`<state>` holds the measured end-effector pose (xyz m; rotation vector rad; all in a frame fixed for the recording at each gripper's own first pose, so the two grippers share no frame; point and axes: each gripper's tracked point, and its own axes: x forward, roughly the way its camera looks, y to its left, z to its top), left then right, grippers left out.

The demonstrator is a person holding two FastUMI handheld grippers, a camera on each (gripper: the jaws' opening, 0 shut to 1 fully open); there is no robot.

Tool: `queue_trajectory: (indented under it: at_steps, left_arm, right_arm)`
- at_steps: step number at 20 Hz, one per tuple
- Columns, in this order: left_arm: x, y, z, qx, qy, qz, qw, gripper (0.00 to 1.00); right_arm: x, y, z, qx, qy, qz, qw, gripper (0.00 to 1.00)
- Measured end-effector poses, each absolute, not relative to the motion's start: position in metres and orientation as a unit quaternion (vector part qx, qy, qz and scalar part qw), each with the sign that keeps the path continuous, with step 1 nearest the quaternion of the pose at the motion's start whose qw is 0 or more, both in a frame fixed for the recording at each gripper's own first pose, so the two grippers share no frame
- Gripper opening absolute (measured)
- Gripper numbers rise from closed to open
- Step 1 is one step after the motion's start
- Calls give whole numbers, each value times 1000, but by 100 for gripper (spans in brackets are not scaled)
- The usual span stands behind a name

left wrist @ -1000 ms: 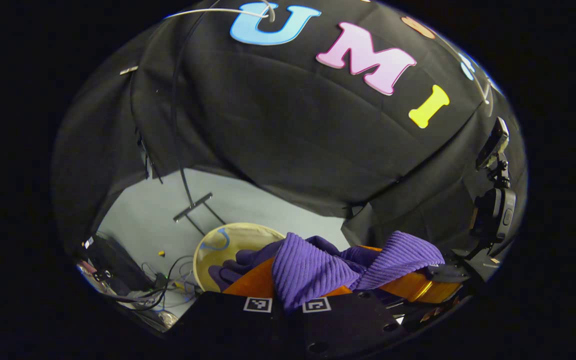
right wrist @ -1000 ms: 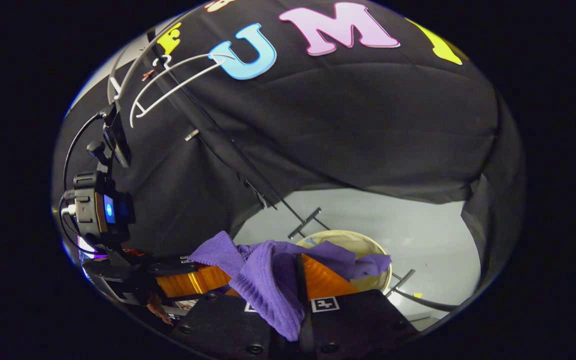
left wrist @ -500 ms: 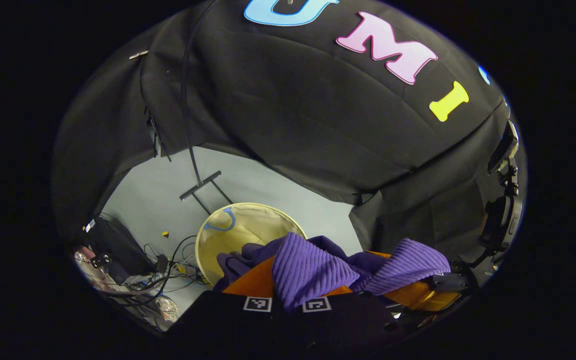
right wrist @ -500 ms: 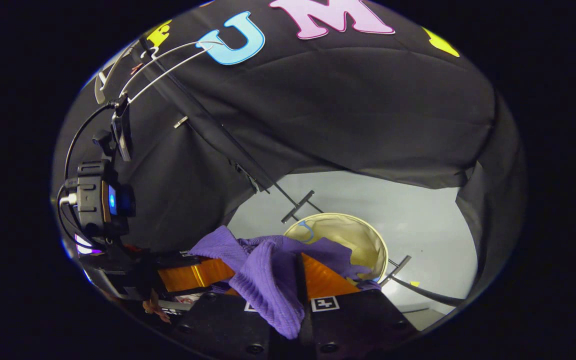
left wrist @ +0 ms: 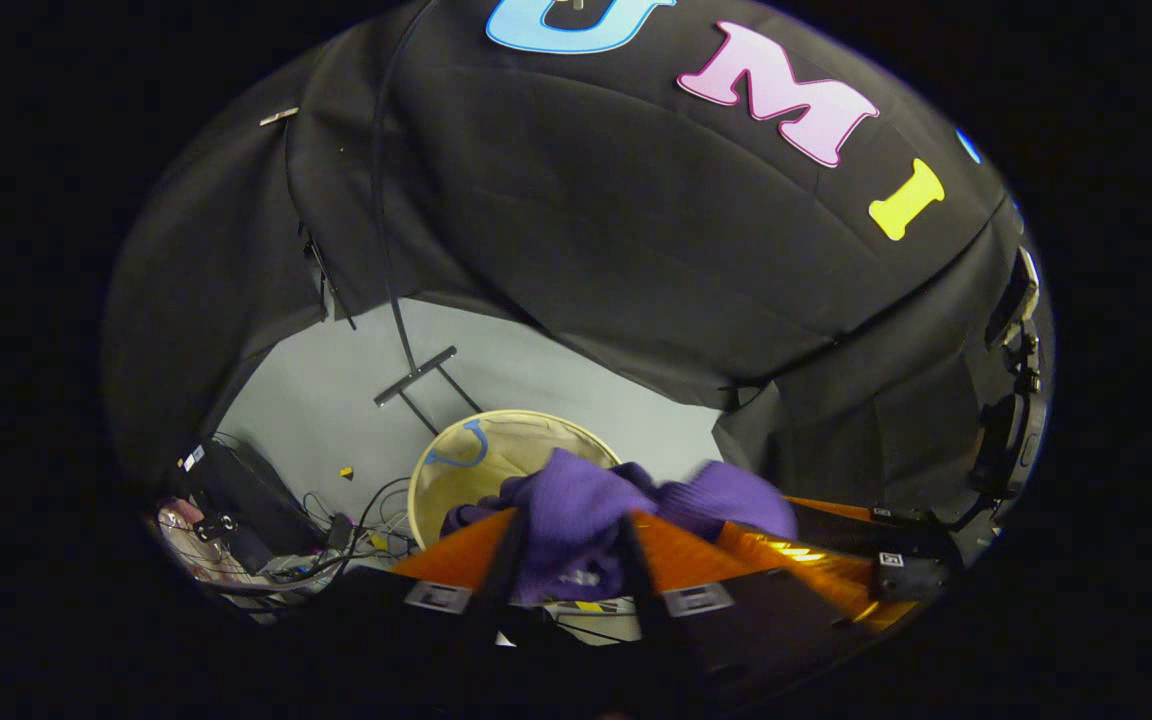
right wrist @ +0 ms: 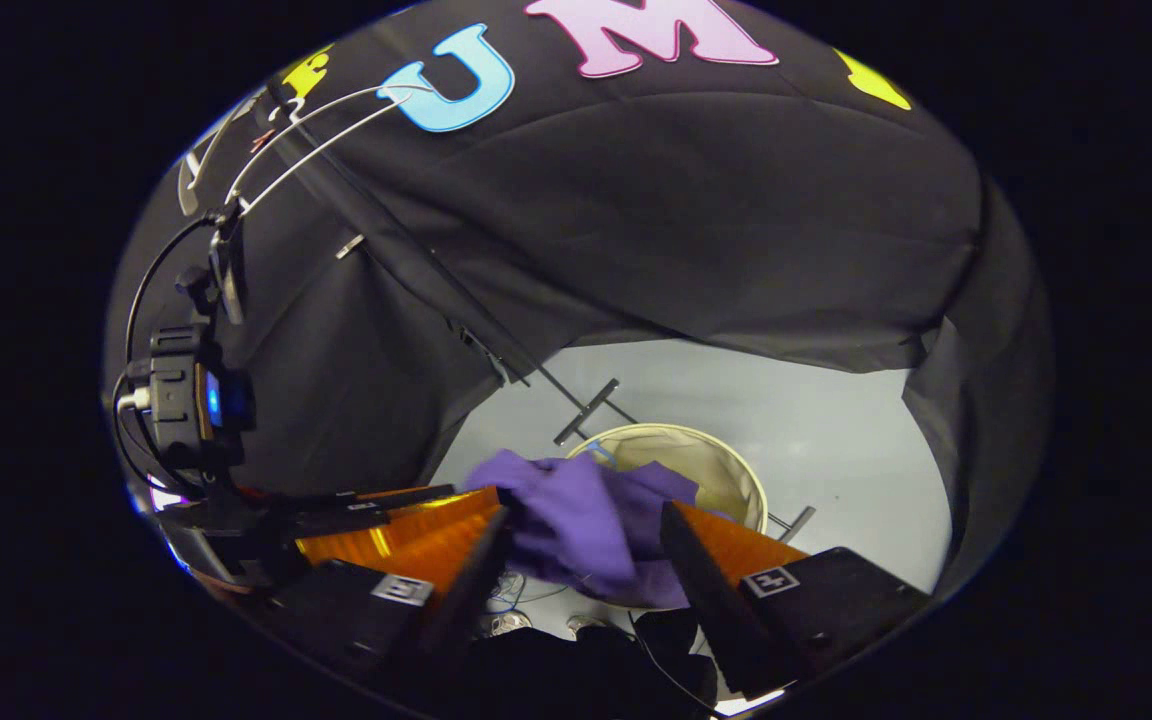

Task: Grasp the clothes on the hanger with both hands and then place them into the laundry hamper below.

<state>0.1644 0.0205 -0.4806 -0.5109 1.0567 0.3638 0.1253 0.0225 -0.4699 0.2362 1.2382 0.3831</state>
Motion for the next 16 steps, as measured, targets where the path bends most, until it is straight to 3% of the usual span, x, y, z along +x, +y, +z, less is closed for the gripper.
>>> queue_trajectory:
  at_steps: [2, 16]
  left_arm:
    - [165, 21, -468, -240, 493, 165, 820, 96]
    - [165, 37, -449, -243, 461, 173, 836, 93]
  right_arm:
    - [129, 15, -459, 118, 573, 170, 793, 98]
    - [140, 11, -436, 137, 540, 153, 816, 99]
